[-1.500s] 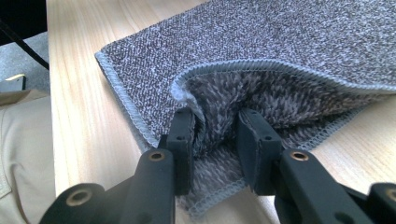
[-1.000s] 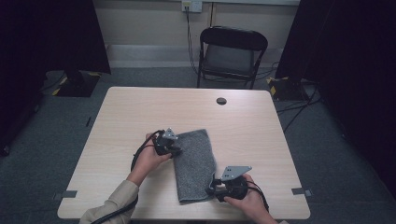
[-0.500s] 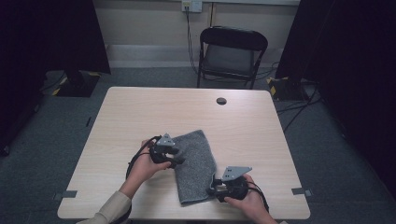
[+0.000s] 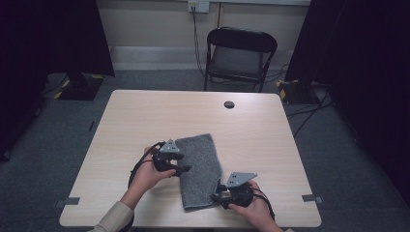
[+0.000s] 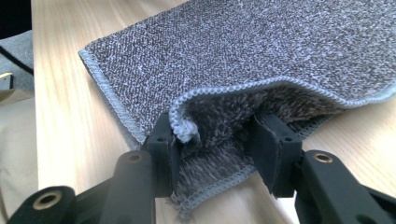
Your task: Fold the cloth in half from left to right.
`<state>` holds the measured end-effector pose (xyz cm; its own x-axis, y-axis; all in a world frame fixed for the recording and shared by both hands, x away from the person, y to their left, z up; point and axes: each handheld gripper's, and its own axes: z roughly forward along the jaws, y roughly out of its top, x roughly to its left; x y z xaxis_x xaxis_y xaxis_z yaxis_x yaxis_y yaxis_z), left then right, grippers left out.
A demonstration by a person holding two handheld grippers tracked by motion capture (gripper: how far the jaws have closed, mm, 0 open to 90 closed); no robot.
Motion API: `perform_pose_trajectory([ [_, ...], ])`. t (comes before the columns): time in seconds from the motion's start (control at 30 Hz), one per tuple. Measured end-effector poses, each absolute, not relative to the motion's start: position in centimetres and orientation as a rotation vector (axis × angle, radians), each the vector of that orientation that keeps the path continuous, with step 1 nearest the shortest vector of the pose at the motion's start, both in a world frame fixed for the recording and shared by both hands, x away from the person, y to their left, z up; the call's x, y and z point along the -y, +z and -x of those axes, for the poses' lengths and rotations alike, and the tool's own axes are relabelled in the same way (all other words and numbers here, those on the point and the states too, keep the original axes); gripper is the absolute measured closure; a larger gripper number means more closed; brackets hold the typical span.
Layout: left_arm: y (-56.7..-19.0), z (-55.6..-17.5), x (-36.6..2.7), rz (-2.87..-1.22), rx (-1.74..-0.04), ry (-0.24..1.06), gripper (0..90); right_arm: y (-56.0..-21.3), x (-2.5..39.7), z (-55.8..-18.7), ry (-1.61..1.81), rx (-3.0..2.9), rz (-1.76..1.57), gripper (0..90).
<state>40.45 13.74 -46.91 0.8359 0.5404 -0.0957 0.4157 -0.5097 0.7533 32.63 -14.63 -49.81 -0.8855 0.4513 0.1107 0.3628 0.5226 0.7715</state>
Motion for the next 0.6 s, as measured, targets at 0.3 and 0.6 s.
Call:
perform_pose_trajectory([
  [0.3,-47.6,-37.8,-13.2,-2.202,-0.626,0.128,41.6,-49.8,12.5,-33.8,1.298,-2.646,-0.715,51.0],
  [0.6,-48.9,-37.1,-13.7,-2.296,-0.534,0.165,52.6,-49.7,12.5,-34.3,1.304,-2.66,-0.693,44.4],
])
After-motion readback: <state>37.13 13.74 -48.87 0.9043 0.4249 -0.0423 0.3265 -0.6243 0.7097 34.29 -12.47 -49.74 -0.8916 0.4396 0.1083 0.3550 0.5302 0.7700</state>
